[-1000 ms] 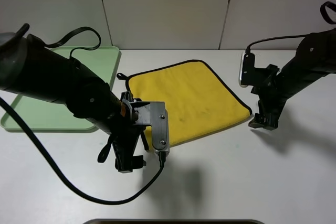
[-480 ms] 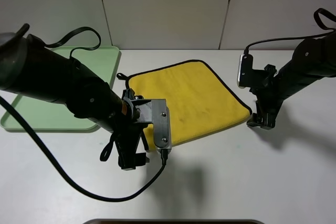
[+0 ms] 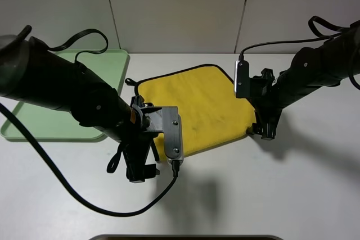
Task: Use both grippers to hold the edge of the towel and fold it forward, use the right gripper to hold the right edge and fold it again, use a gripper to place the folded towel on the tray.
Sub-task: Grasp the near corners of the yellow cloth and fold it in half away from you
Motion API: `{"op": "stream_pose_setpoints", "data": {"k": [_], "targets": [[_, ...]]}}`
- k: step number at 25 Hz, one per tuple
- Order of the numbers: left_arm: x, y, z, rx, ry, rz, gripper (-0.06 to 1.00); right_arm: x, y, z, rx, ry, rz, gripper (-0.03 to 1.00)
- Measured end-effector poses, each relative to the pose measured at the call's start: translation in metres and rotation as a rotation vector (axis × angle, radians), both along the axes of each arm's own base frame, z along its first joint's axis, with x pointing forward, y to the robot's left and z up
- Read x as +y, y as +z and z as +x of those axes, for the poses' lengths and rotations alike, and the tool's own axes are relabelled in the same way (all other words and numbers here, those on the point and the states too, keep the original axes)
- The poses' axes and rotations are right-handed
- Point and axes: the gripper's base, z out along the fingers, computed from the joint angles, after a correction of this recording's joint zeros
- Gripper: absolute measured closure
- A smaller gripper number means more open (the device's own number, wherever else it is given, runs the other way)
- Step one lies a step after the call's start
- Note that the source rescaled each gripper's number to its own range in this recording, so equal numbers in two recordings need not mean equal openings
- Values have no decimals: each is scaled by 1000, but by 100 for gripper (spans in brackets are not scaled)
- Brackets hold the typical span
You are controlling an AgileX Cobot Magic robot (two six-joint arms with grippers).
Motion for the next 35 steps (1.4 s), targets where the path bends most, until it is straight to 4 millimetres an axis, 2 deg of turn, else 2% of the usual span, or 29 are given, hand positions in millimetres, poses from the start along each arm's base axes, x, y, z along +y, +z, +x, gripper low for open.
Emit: {"op": "stream_pose_setpoints", "data": {"k": [8,15,35], "targets": [[0,0,0,7,24,-7,-4,0,0,0,11,2,-2,-3],[0,0,0,9,30,-8,-4,-8,-2,-1,63,-35,-4,-3],[0,0,0,4,30,-13,-4,-8,-2,-2,79,-42,-12,-2]]}}
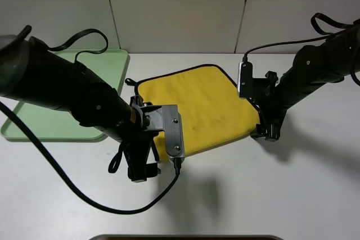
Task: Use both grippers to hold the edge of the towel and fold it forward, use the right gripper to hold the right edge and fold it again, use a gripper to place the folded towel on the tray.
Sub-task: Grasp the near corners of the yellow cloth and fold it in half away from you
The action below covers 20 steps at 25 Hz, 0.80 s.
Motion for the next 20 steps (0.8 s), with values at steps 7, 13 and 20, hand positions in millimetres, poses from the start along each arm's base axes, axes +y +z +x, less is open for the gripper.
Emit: {"op": "stream_pose_setpoints", "data": {"k": [7,13,20], "targets": [[0,0,0,0,0,0,-4,0,0,0,5,-38,13,-2],[-1,1,1,-14,0,-15,-4,-1,0,0,8,-59,19,-2],[-4,2,4,-48,-9,-41,-3,-1,0,0,9,-60,19,-2]]}}
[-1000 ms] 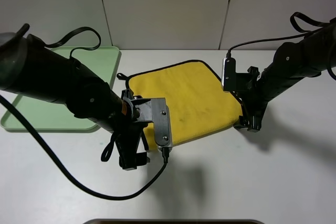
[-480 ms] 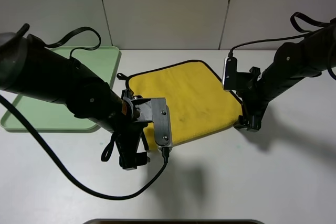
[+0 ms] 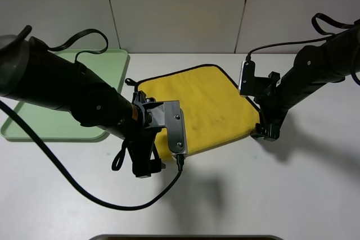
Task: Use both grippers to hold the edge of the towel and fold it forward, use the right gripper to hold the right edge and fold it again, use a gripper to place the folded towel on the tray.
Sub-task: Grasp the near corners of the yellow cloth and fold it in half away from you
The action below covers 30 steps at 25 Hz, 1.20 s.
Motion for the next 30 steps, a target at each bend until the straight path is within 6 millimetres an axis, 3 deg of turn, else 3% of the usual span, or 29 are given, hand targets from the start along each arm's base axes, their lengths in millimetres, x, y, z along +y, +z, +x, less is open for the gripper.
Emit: {"op": "stream_pose_setpoints", "data": {"k": [15,30], "targets": [[-3,-23,4,-40,-98,40,-3,0,0,0,0,-1,0,-2],[-10,-28,10,-85,-104,-8,-1,0,0,0,0,0,0,-2]]}}
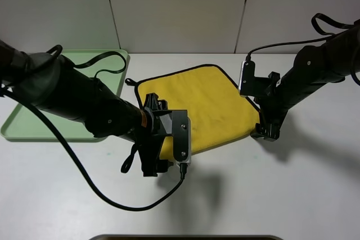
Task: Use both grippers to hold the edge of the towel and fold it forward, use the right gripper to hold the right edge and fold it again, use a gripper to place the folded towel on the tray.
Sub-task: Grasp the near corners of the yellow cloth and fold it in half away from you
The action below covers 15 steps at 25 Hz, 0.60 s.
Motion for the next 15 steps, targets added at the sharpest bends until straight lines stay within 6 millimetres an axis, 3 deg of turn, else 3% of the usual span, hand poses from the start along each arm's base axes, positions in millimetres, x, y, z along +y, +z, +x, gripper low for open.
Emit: {"op": "stream_pose_setpoints", "data": {"k": [5,15], "targets": [[1,-1,-2,18,0,20,12,0,0,0,0,0,0,-2],[5,-5,-5,58,-1,68,59,0,0,0,0,-1,0,-2]]}}
